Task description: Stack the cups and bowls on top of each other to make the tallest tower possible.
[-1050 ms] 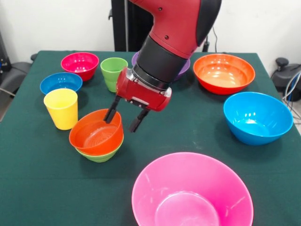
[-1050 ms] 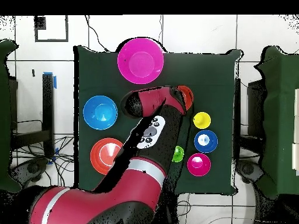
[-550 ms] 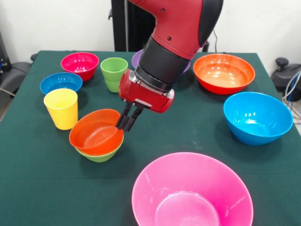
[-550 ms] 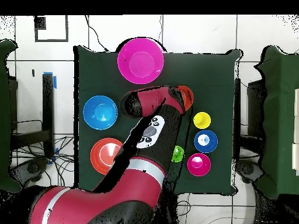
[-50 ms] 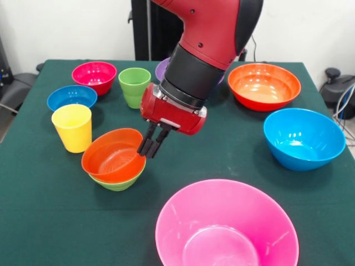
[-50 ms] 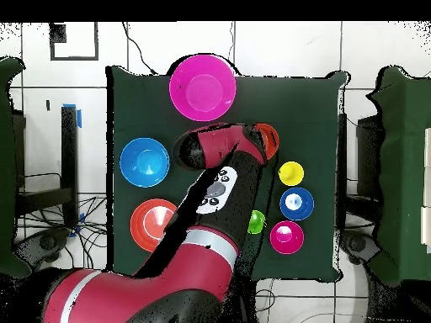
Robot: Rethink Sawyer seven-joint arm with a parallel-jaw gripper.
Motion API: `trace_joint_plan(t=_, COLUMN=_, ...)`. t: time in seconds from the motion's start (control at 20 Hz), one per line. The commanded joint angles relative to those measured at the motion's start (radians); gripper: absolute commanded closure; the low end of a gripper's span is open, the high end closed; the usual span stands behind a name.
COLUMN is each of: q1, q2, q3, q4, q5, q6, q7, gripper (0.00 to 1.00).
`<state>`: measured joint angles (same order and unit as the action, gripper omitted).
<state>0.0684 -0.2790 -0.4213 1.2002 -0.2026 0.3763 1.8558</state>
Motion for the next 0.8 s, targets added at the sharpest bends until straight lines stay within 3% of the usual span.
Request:
trace_joint_plan(t=0.05, q1=-0.026, q2=0.055, q3=0.119, q4=0.03, q5=-0.046, q6=-0.041, q7=0.038, gripper=1.0)
trace_joint_plan(t=0.5, q1=-0.029, q2=0.049, q3=0.124, q4=0.028, q5=-0.047, q6=-0.025, q7=0.021, gripper=1.0)
trace_joint_plan(t=0.55, q1=-0.029, q2=0.048, q3=0.125, q4=0.027, q5=-0.047, q6=-0.02, q7=0.018, gripper=0.0)
trace_joint_plan(t=0.8, q1=-0.028, q2=0.037, q3=0.128, q4=0.04, q5=-0.062, q6=-0.007, q7=-0.011, gripper=0.0)
